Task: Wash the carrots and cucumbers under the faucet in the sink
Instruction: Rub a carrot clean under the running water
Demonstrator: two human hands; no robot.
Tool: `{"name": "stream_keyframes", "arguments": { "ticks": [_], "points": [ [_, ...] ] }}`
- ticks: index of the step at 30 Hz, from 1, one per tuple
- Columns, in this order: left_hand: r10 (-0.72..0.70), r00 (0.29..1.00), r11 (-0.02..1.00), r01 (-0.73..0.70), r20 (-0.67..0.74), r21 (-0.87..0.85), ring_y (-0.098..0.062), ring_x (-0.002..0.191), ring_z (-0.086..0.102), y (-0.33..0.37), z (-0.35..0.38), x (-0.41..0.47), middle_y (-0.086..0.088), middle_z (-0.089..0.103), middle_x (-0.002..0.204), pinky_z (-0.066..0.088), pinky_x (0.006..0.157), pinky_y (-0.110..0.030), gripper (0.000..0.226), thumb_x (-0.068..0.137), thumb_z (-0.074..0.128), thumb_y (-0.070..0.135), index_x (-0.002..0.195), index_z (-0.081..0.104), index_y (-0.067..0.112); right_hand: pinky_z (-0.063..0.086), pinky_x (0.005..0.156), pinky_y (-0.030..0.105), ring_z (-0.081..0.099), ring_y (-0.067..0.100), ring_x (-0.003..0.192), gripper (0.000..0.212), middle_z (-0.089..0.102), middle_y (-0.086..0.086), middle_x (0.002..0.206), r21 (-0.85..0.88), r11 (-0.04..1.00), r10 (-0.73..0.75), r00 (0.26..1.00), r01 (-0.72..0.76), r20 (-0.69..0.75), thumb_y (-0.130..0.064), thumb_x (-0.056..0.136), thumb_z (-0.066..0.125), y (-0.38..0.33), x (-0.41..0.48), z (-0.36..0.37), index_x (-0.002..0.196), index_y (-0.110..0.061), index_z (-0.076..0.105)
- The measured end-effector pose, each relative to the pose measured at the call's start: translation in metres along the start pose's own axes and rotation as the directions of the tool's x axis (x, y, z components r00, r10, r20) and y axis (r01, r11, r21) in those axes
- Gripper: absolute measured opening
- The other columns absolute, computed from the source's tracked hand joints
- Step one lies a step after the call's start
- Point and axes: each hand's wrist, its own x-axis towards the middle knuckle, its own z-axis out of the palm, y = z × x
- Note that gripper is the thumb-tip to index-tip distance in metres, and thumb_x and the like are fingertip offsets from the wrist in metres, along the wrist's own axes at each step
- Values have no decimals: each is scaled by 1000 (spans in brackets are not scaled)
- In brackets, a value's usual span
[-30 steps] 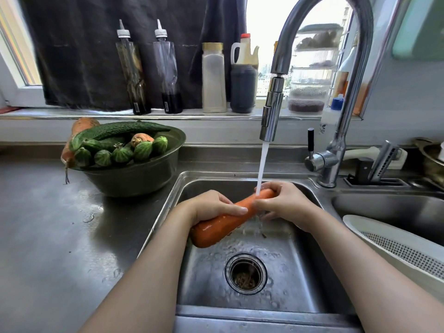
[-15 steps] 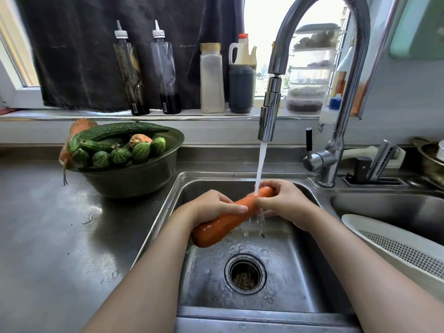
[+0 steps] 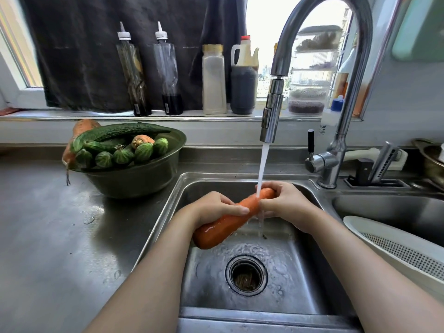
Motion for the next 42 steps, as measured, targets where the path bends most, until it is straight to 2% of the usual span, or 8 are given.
{"name": "stream_keyframes", "arguments": {
  "ticks": [5, 14, 18, 22, 25, 28, 33, 42],
  "points": [
    [-30, 999, 999, 30, 24, -38, -27, 92, 77, 0, 0, -2, -7, 80, 98, 61, 91, -49, 59, 72, 82, 63, 109, 77, 18, 64, 81, 45, 78, 29, 89, 46, 74, 17, 105, 38, 999, 5, 1000, -5, 7, -2, 72, 88, 5, 2, 1, 112, -17, 70],
    [-22, 994, 961, 50, 103, -272, -37, 93, 75, 1, 5, -3, -16, 77, 109, 59, 80, -42, 56, 91, 70, 52, 121, 69, 5, 59, 81, 45, 73, 34, 90, 25, 73, 21, 102, 292, 954, 53, 998, -64, 46, 4, 92, 53, 7, 5, 3, 110, 1, 69],
    [-14, 977, 921, 95, 211, -379, -33, 92, 72, 4, 10, -5, -16, 74, 112, 58, 79, -40, 56, 97, 57, 53, 126, 65, 6, 57, 79, 42, 70, 30, 82, 23, 71, 18, 98, 322, 940, 77, 990, -112, 120, -7, 95, 64, 10, 4, 10, 118, -7, 66],
    [13, 950, 852, 152, 312, -501, -30, 93, 70, 3, 10, -2, -14, 70, 113, 57, 83, -39, 64, 96, 53, 59, 132, 61, 6, 58, 73, 43, 67, 38, 77, 52, 66, 27, 103, 447, 883, 18, 964, -139, 264, 14, 81, 61, 7, 3, 2, 131, 2, 54],
    [18, 939, 801, 191, 343, -567, -30, 90, 70, 4, 11, -1, -15, 70, 109, 57, 82, -40, 64, 95, 54, 60, 129, 62, 6, 58, 73, 42, 65, 35, 76, 37, 66, 23, 95, 434, 887, 12, 948, -157, 319, 10, 90, 55, 2, -1, 1, 126, 1, 57],
    [45, 929, 773, 201, 367, -602, -30, 89, 70, 4, 11, -1, -16, 69, 106, 58, 82, -39, 63, 97, 52, 59, 129, 62, 6, 58, 80, 44, 70, 34, 85, 28, 72, 18, 97, 405, 895, 96, 968, -187, 234, -12, 103, 46, 3, 3, 1, 119, 0, 65],
    [14, 948, 846, 158, 317, -509, -29, 92, 71, 6, 12, -3, -14, 72, 109, 57, 83, -39, 65, 89, 64, 58, 130, 62, 8, 59, 77, 38, 77, 26, 92, 25, 78, 15, 102, 206, 971, 143, 983, -118, -112, -13, 106, 51, 14, 9, 1, 115, -9, 74],
    [76, 971, 890, 36, 225, -455, -35, 100, 72, 3, 16, 2, -22, 71, 120, 58, 88, -44, 66, 88, 66, 52, 133, 61, 5, 58, 87, 51, 69, 37, 113, 42, 71, 15, 126, 563, 809, 80, 980, -171, 184, 7, 96, 39, -7, -8, 21, 131, -7, 54]
  ]
}}
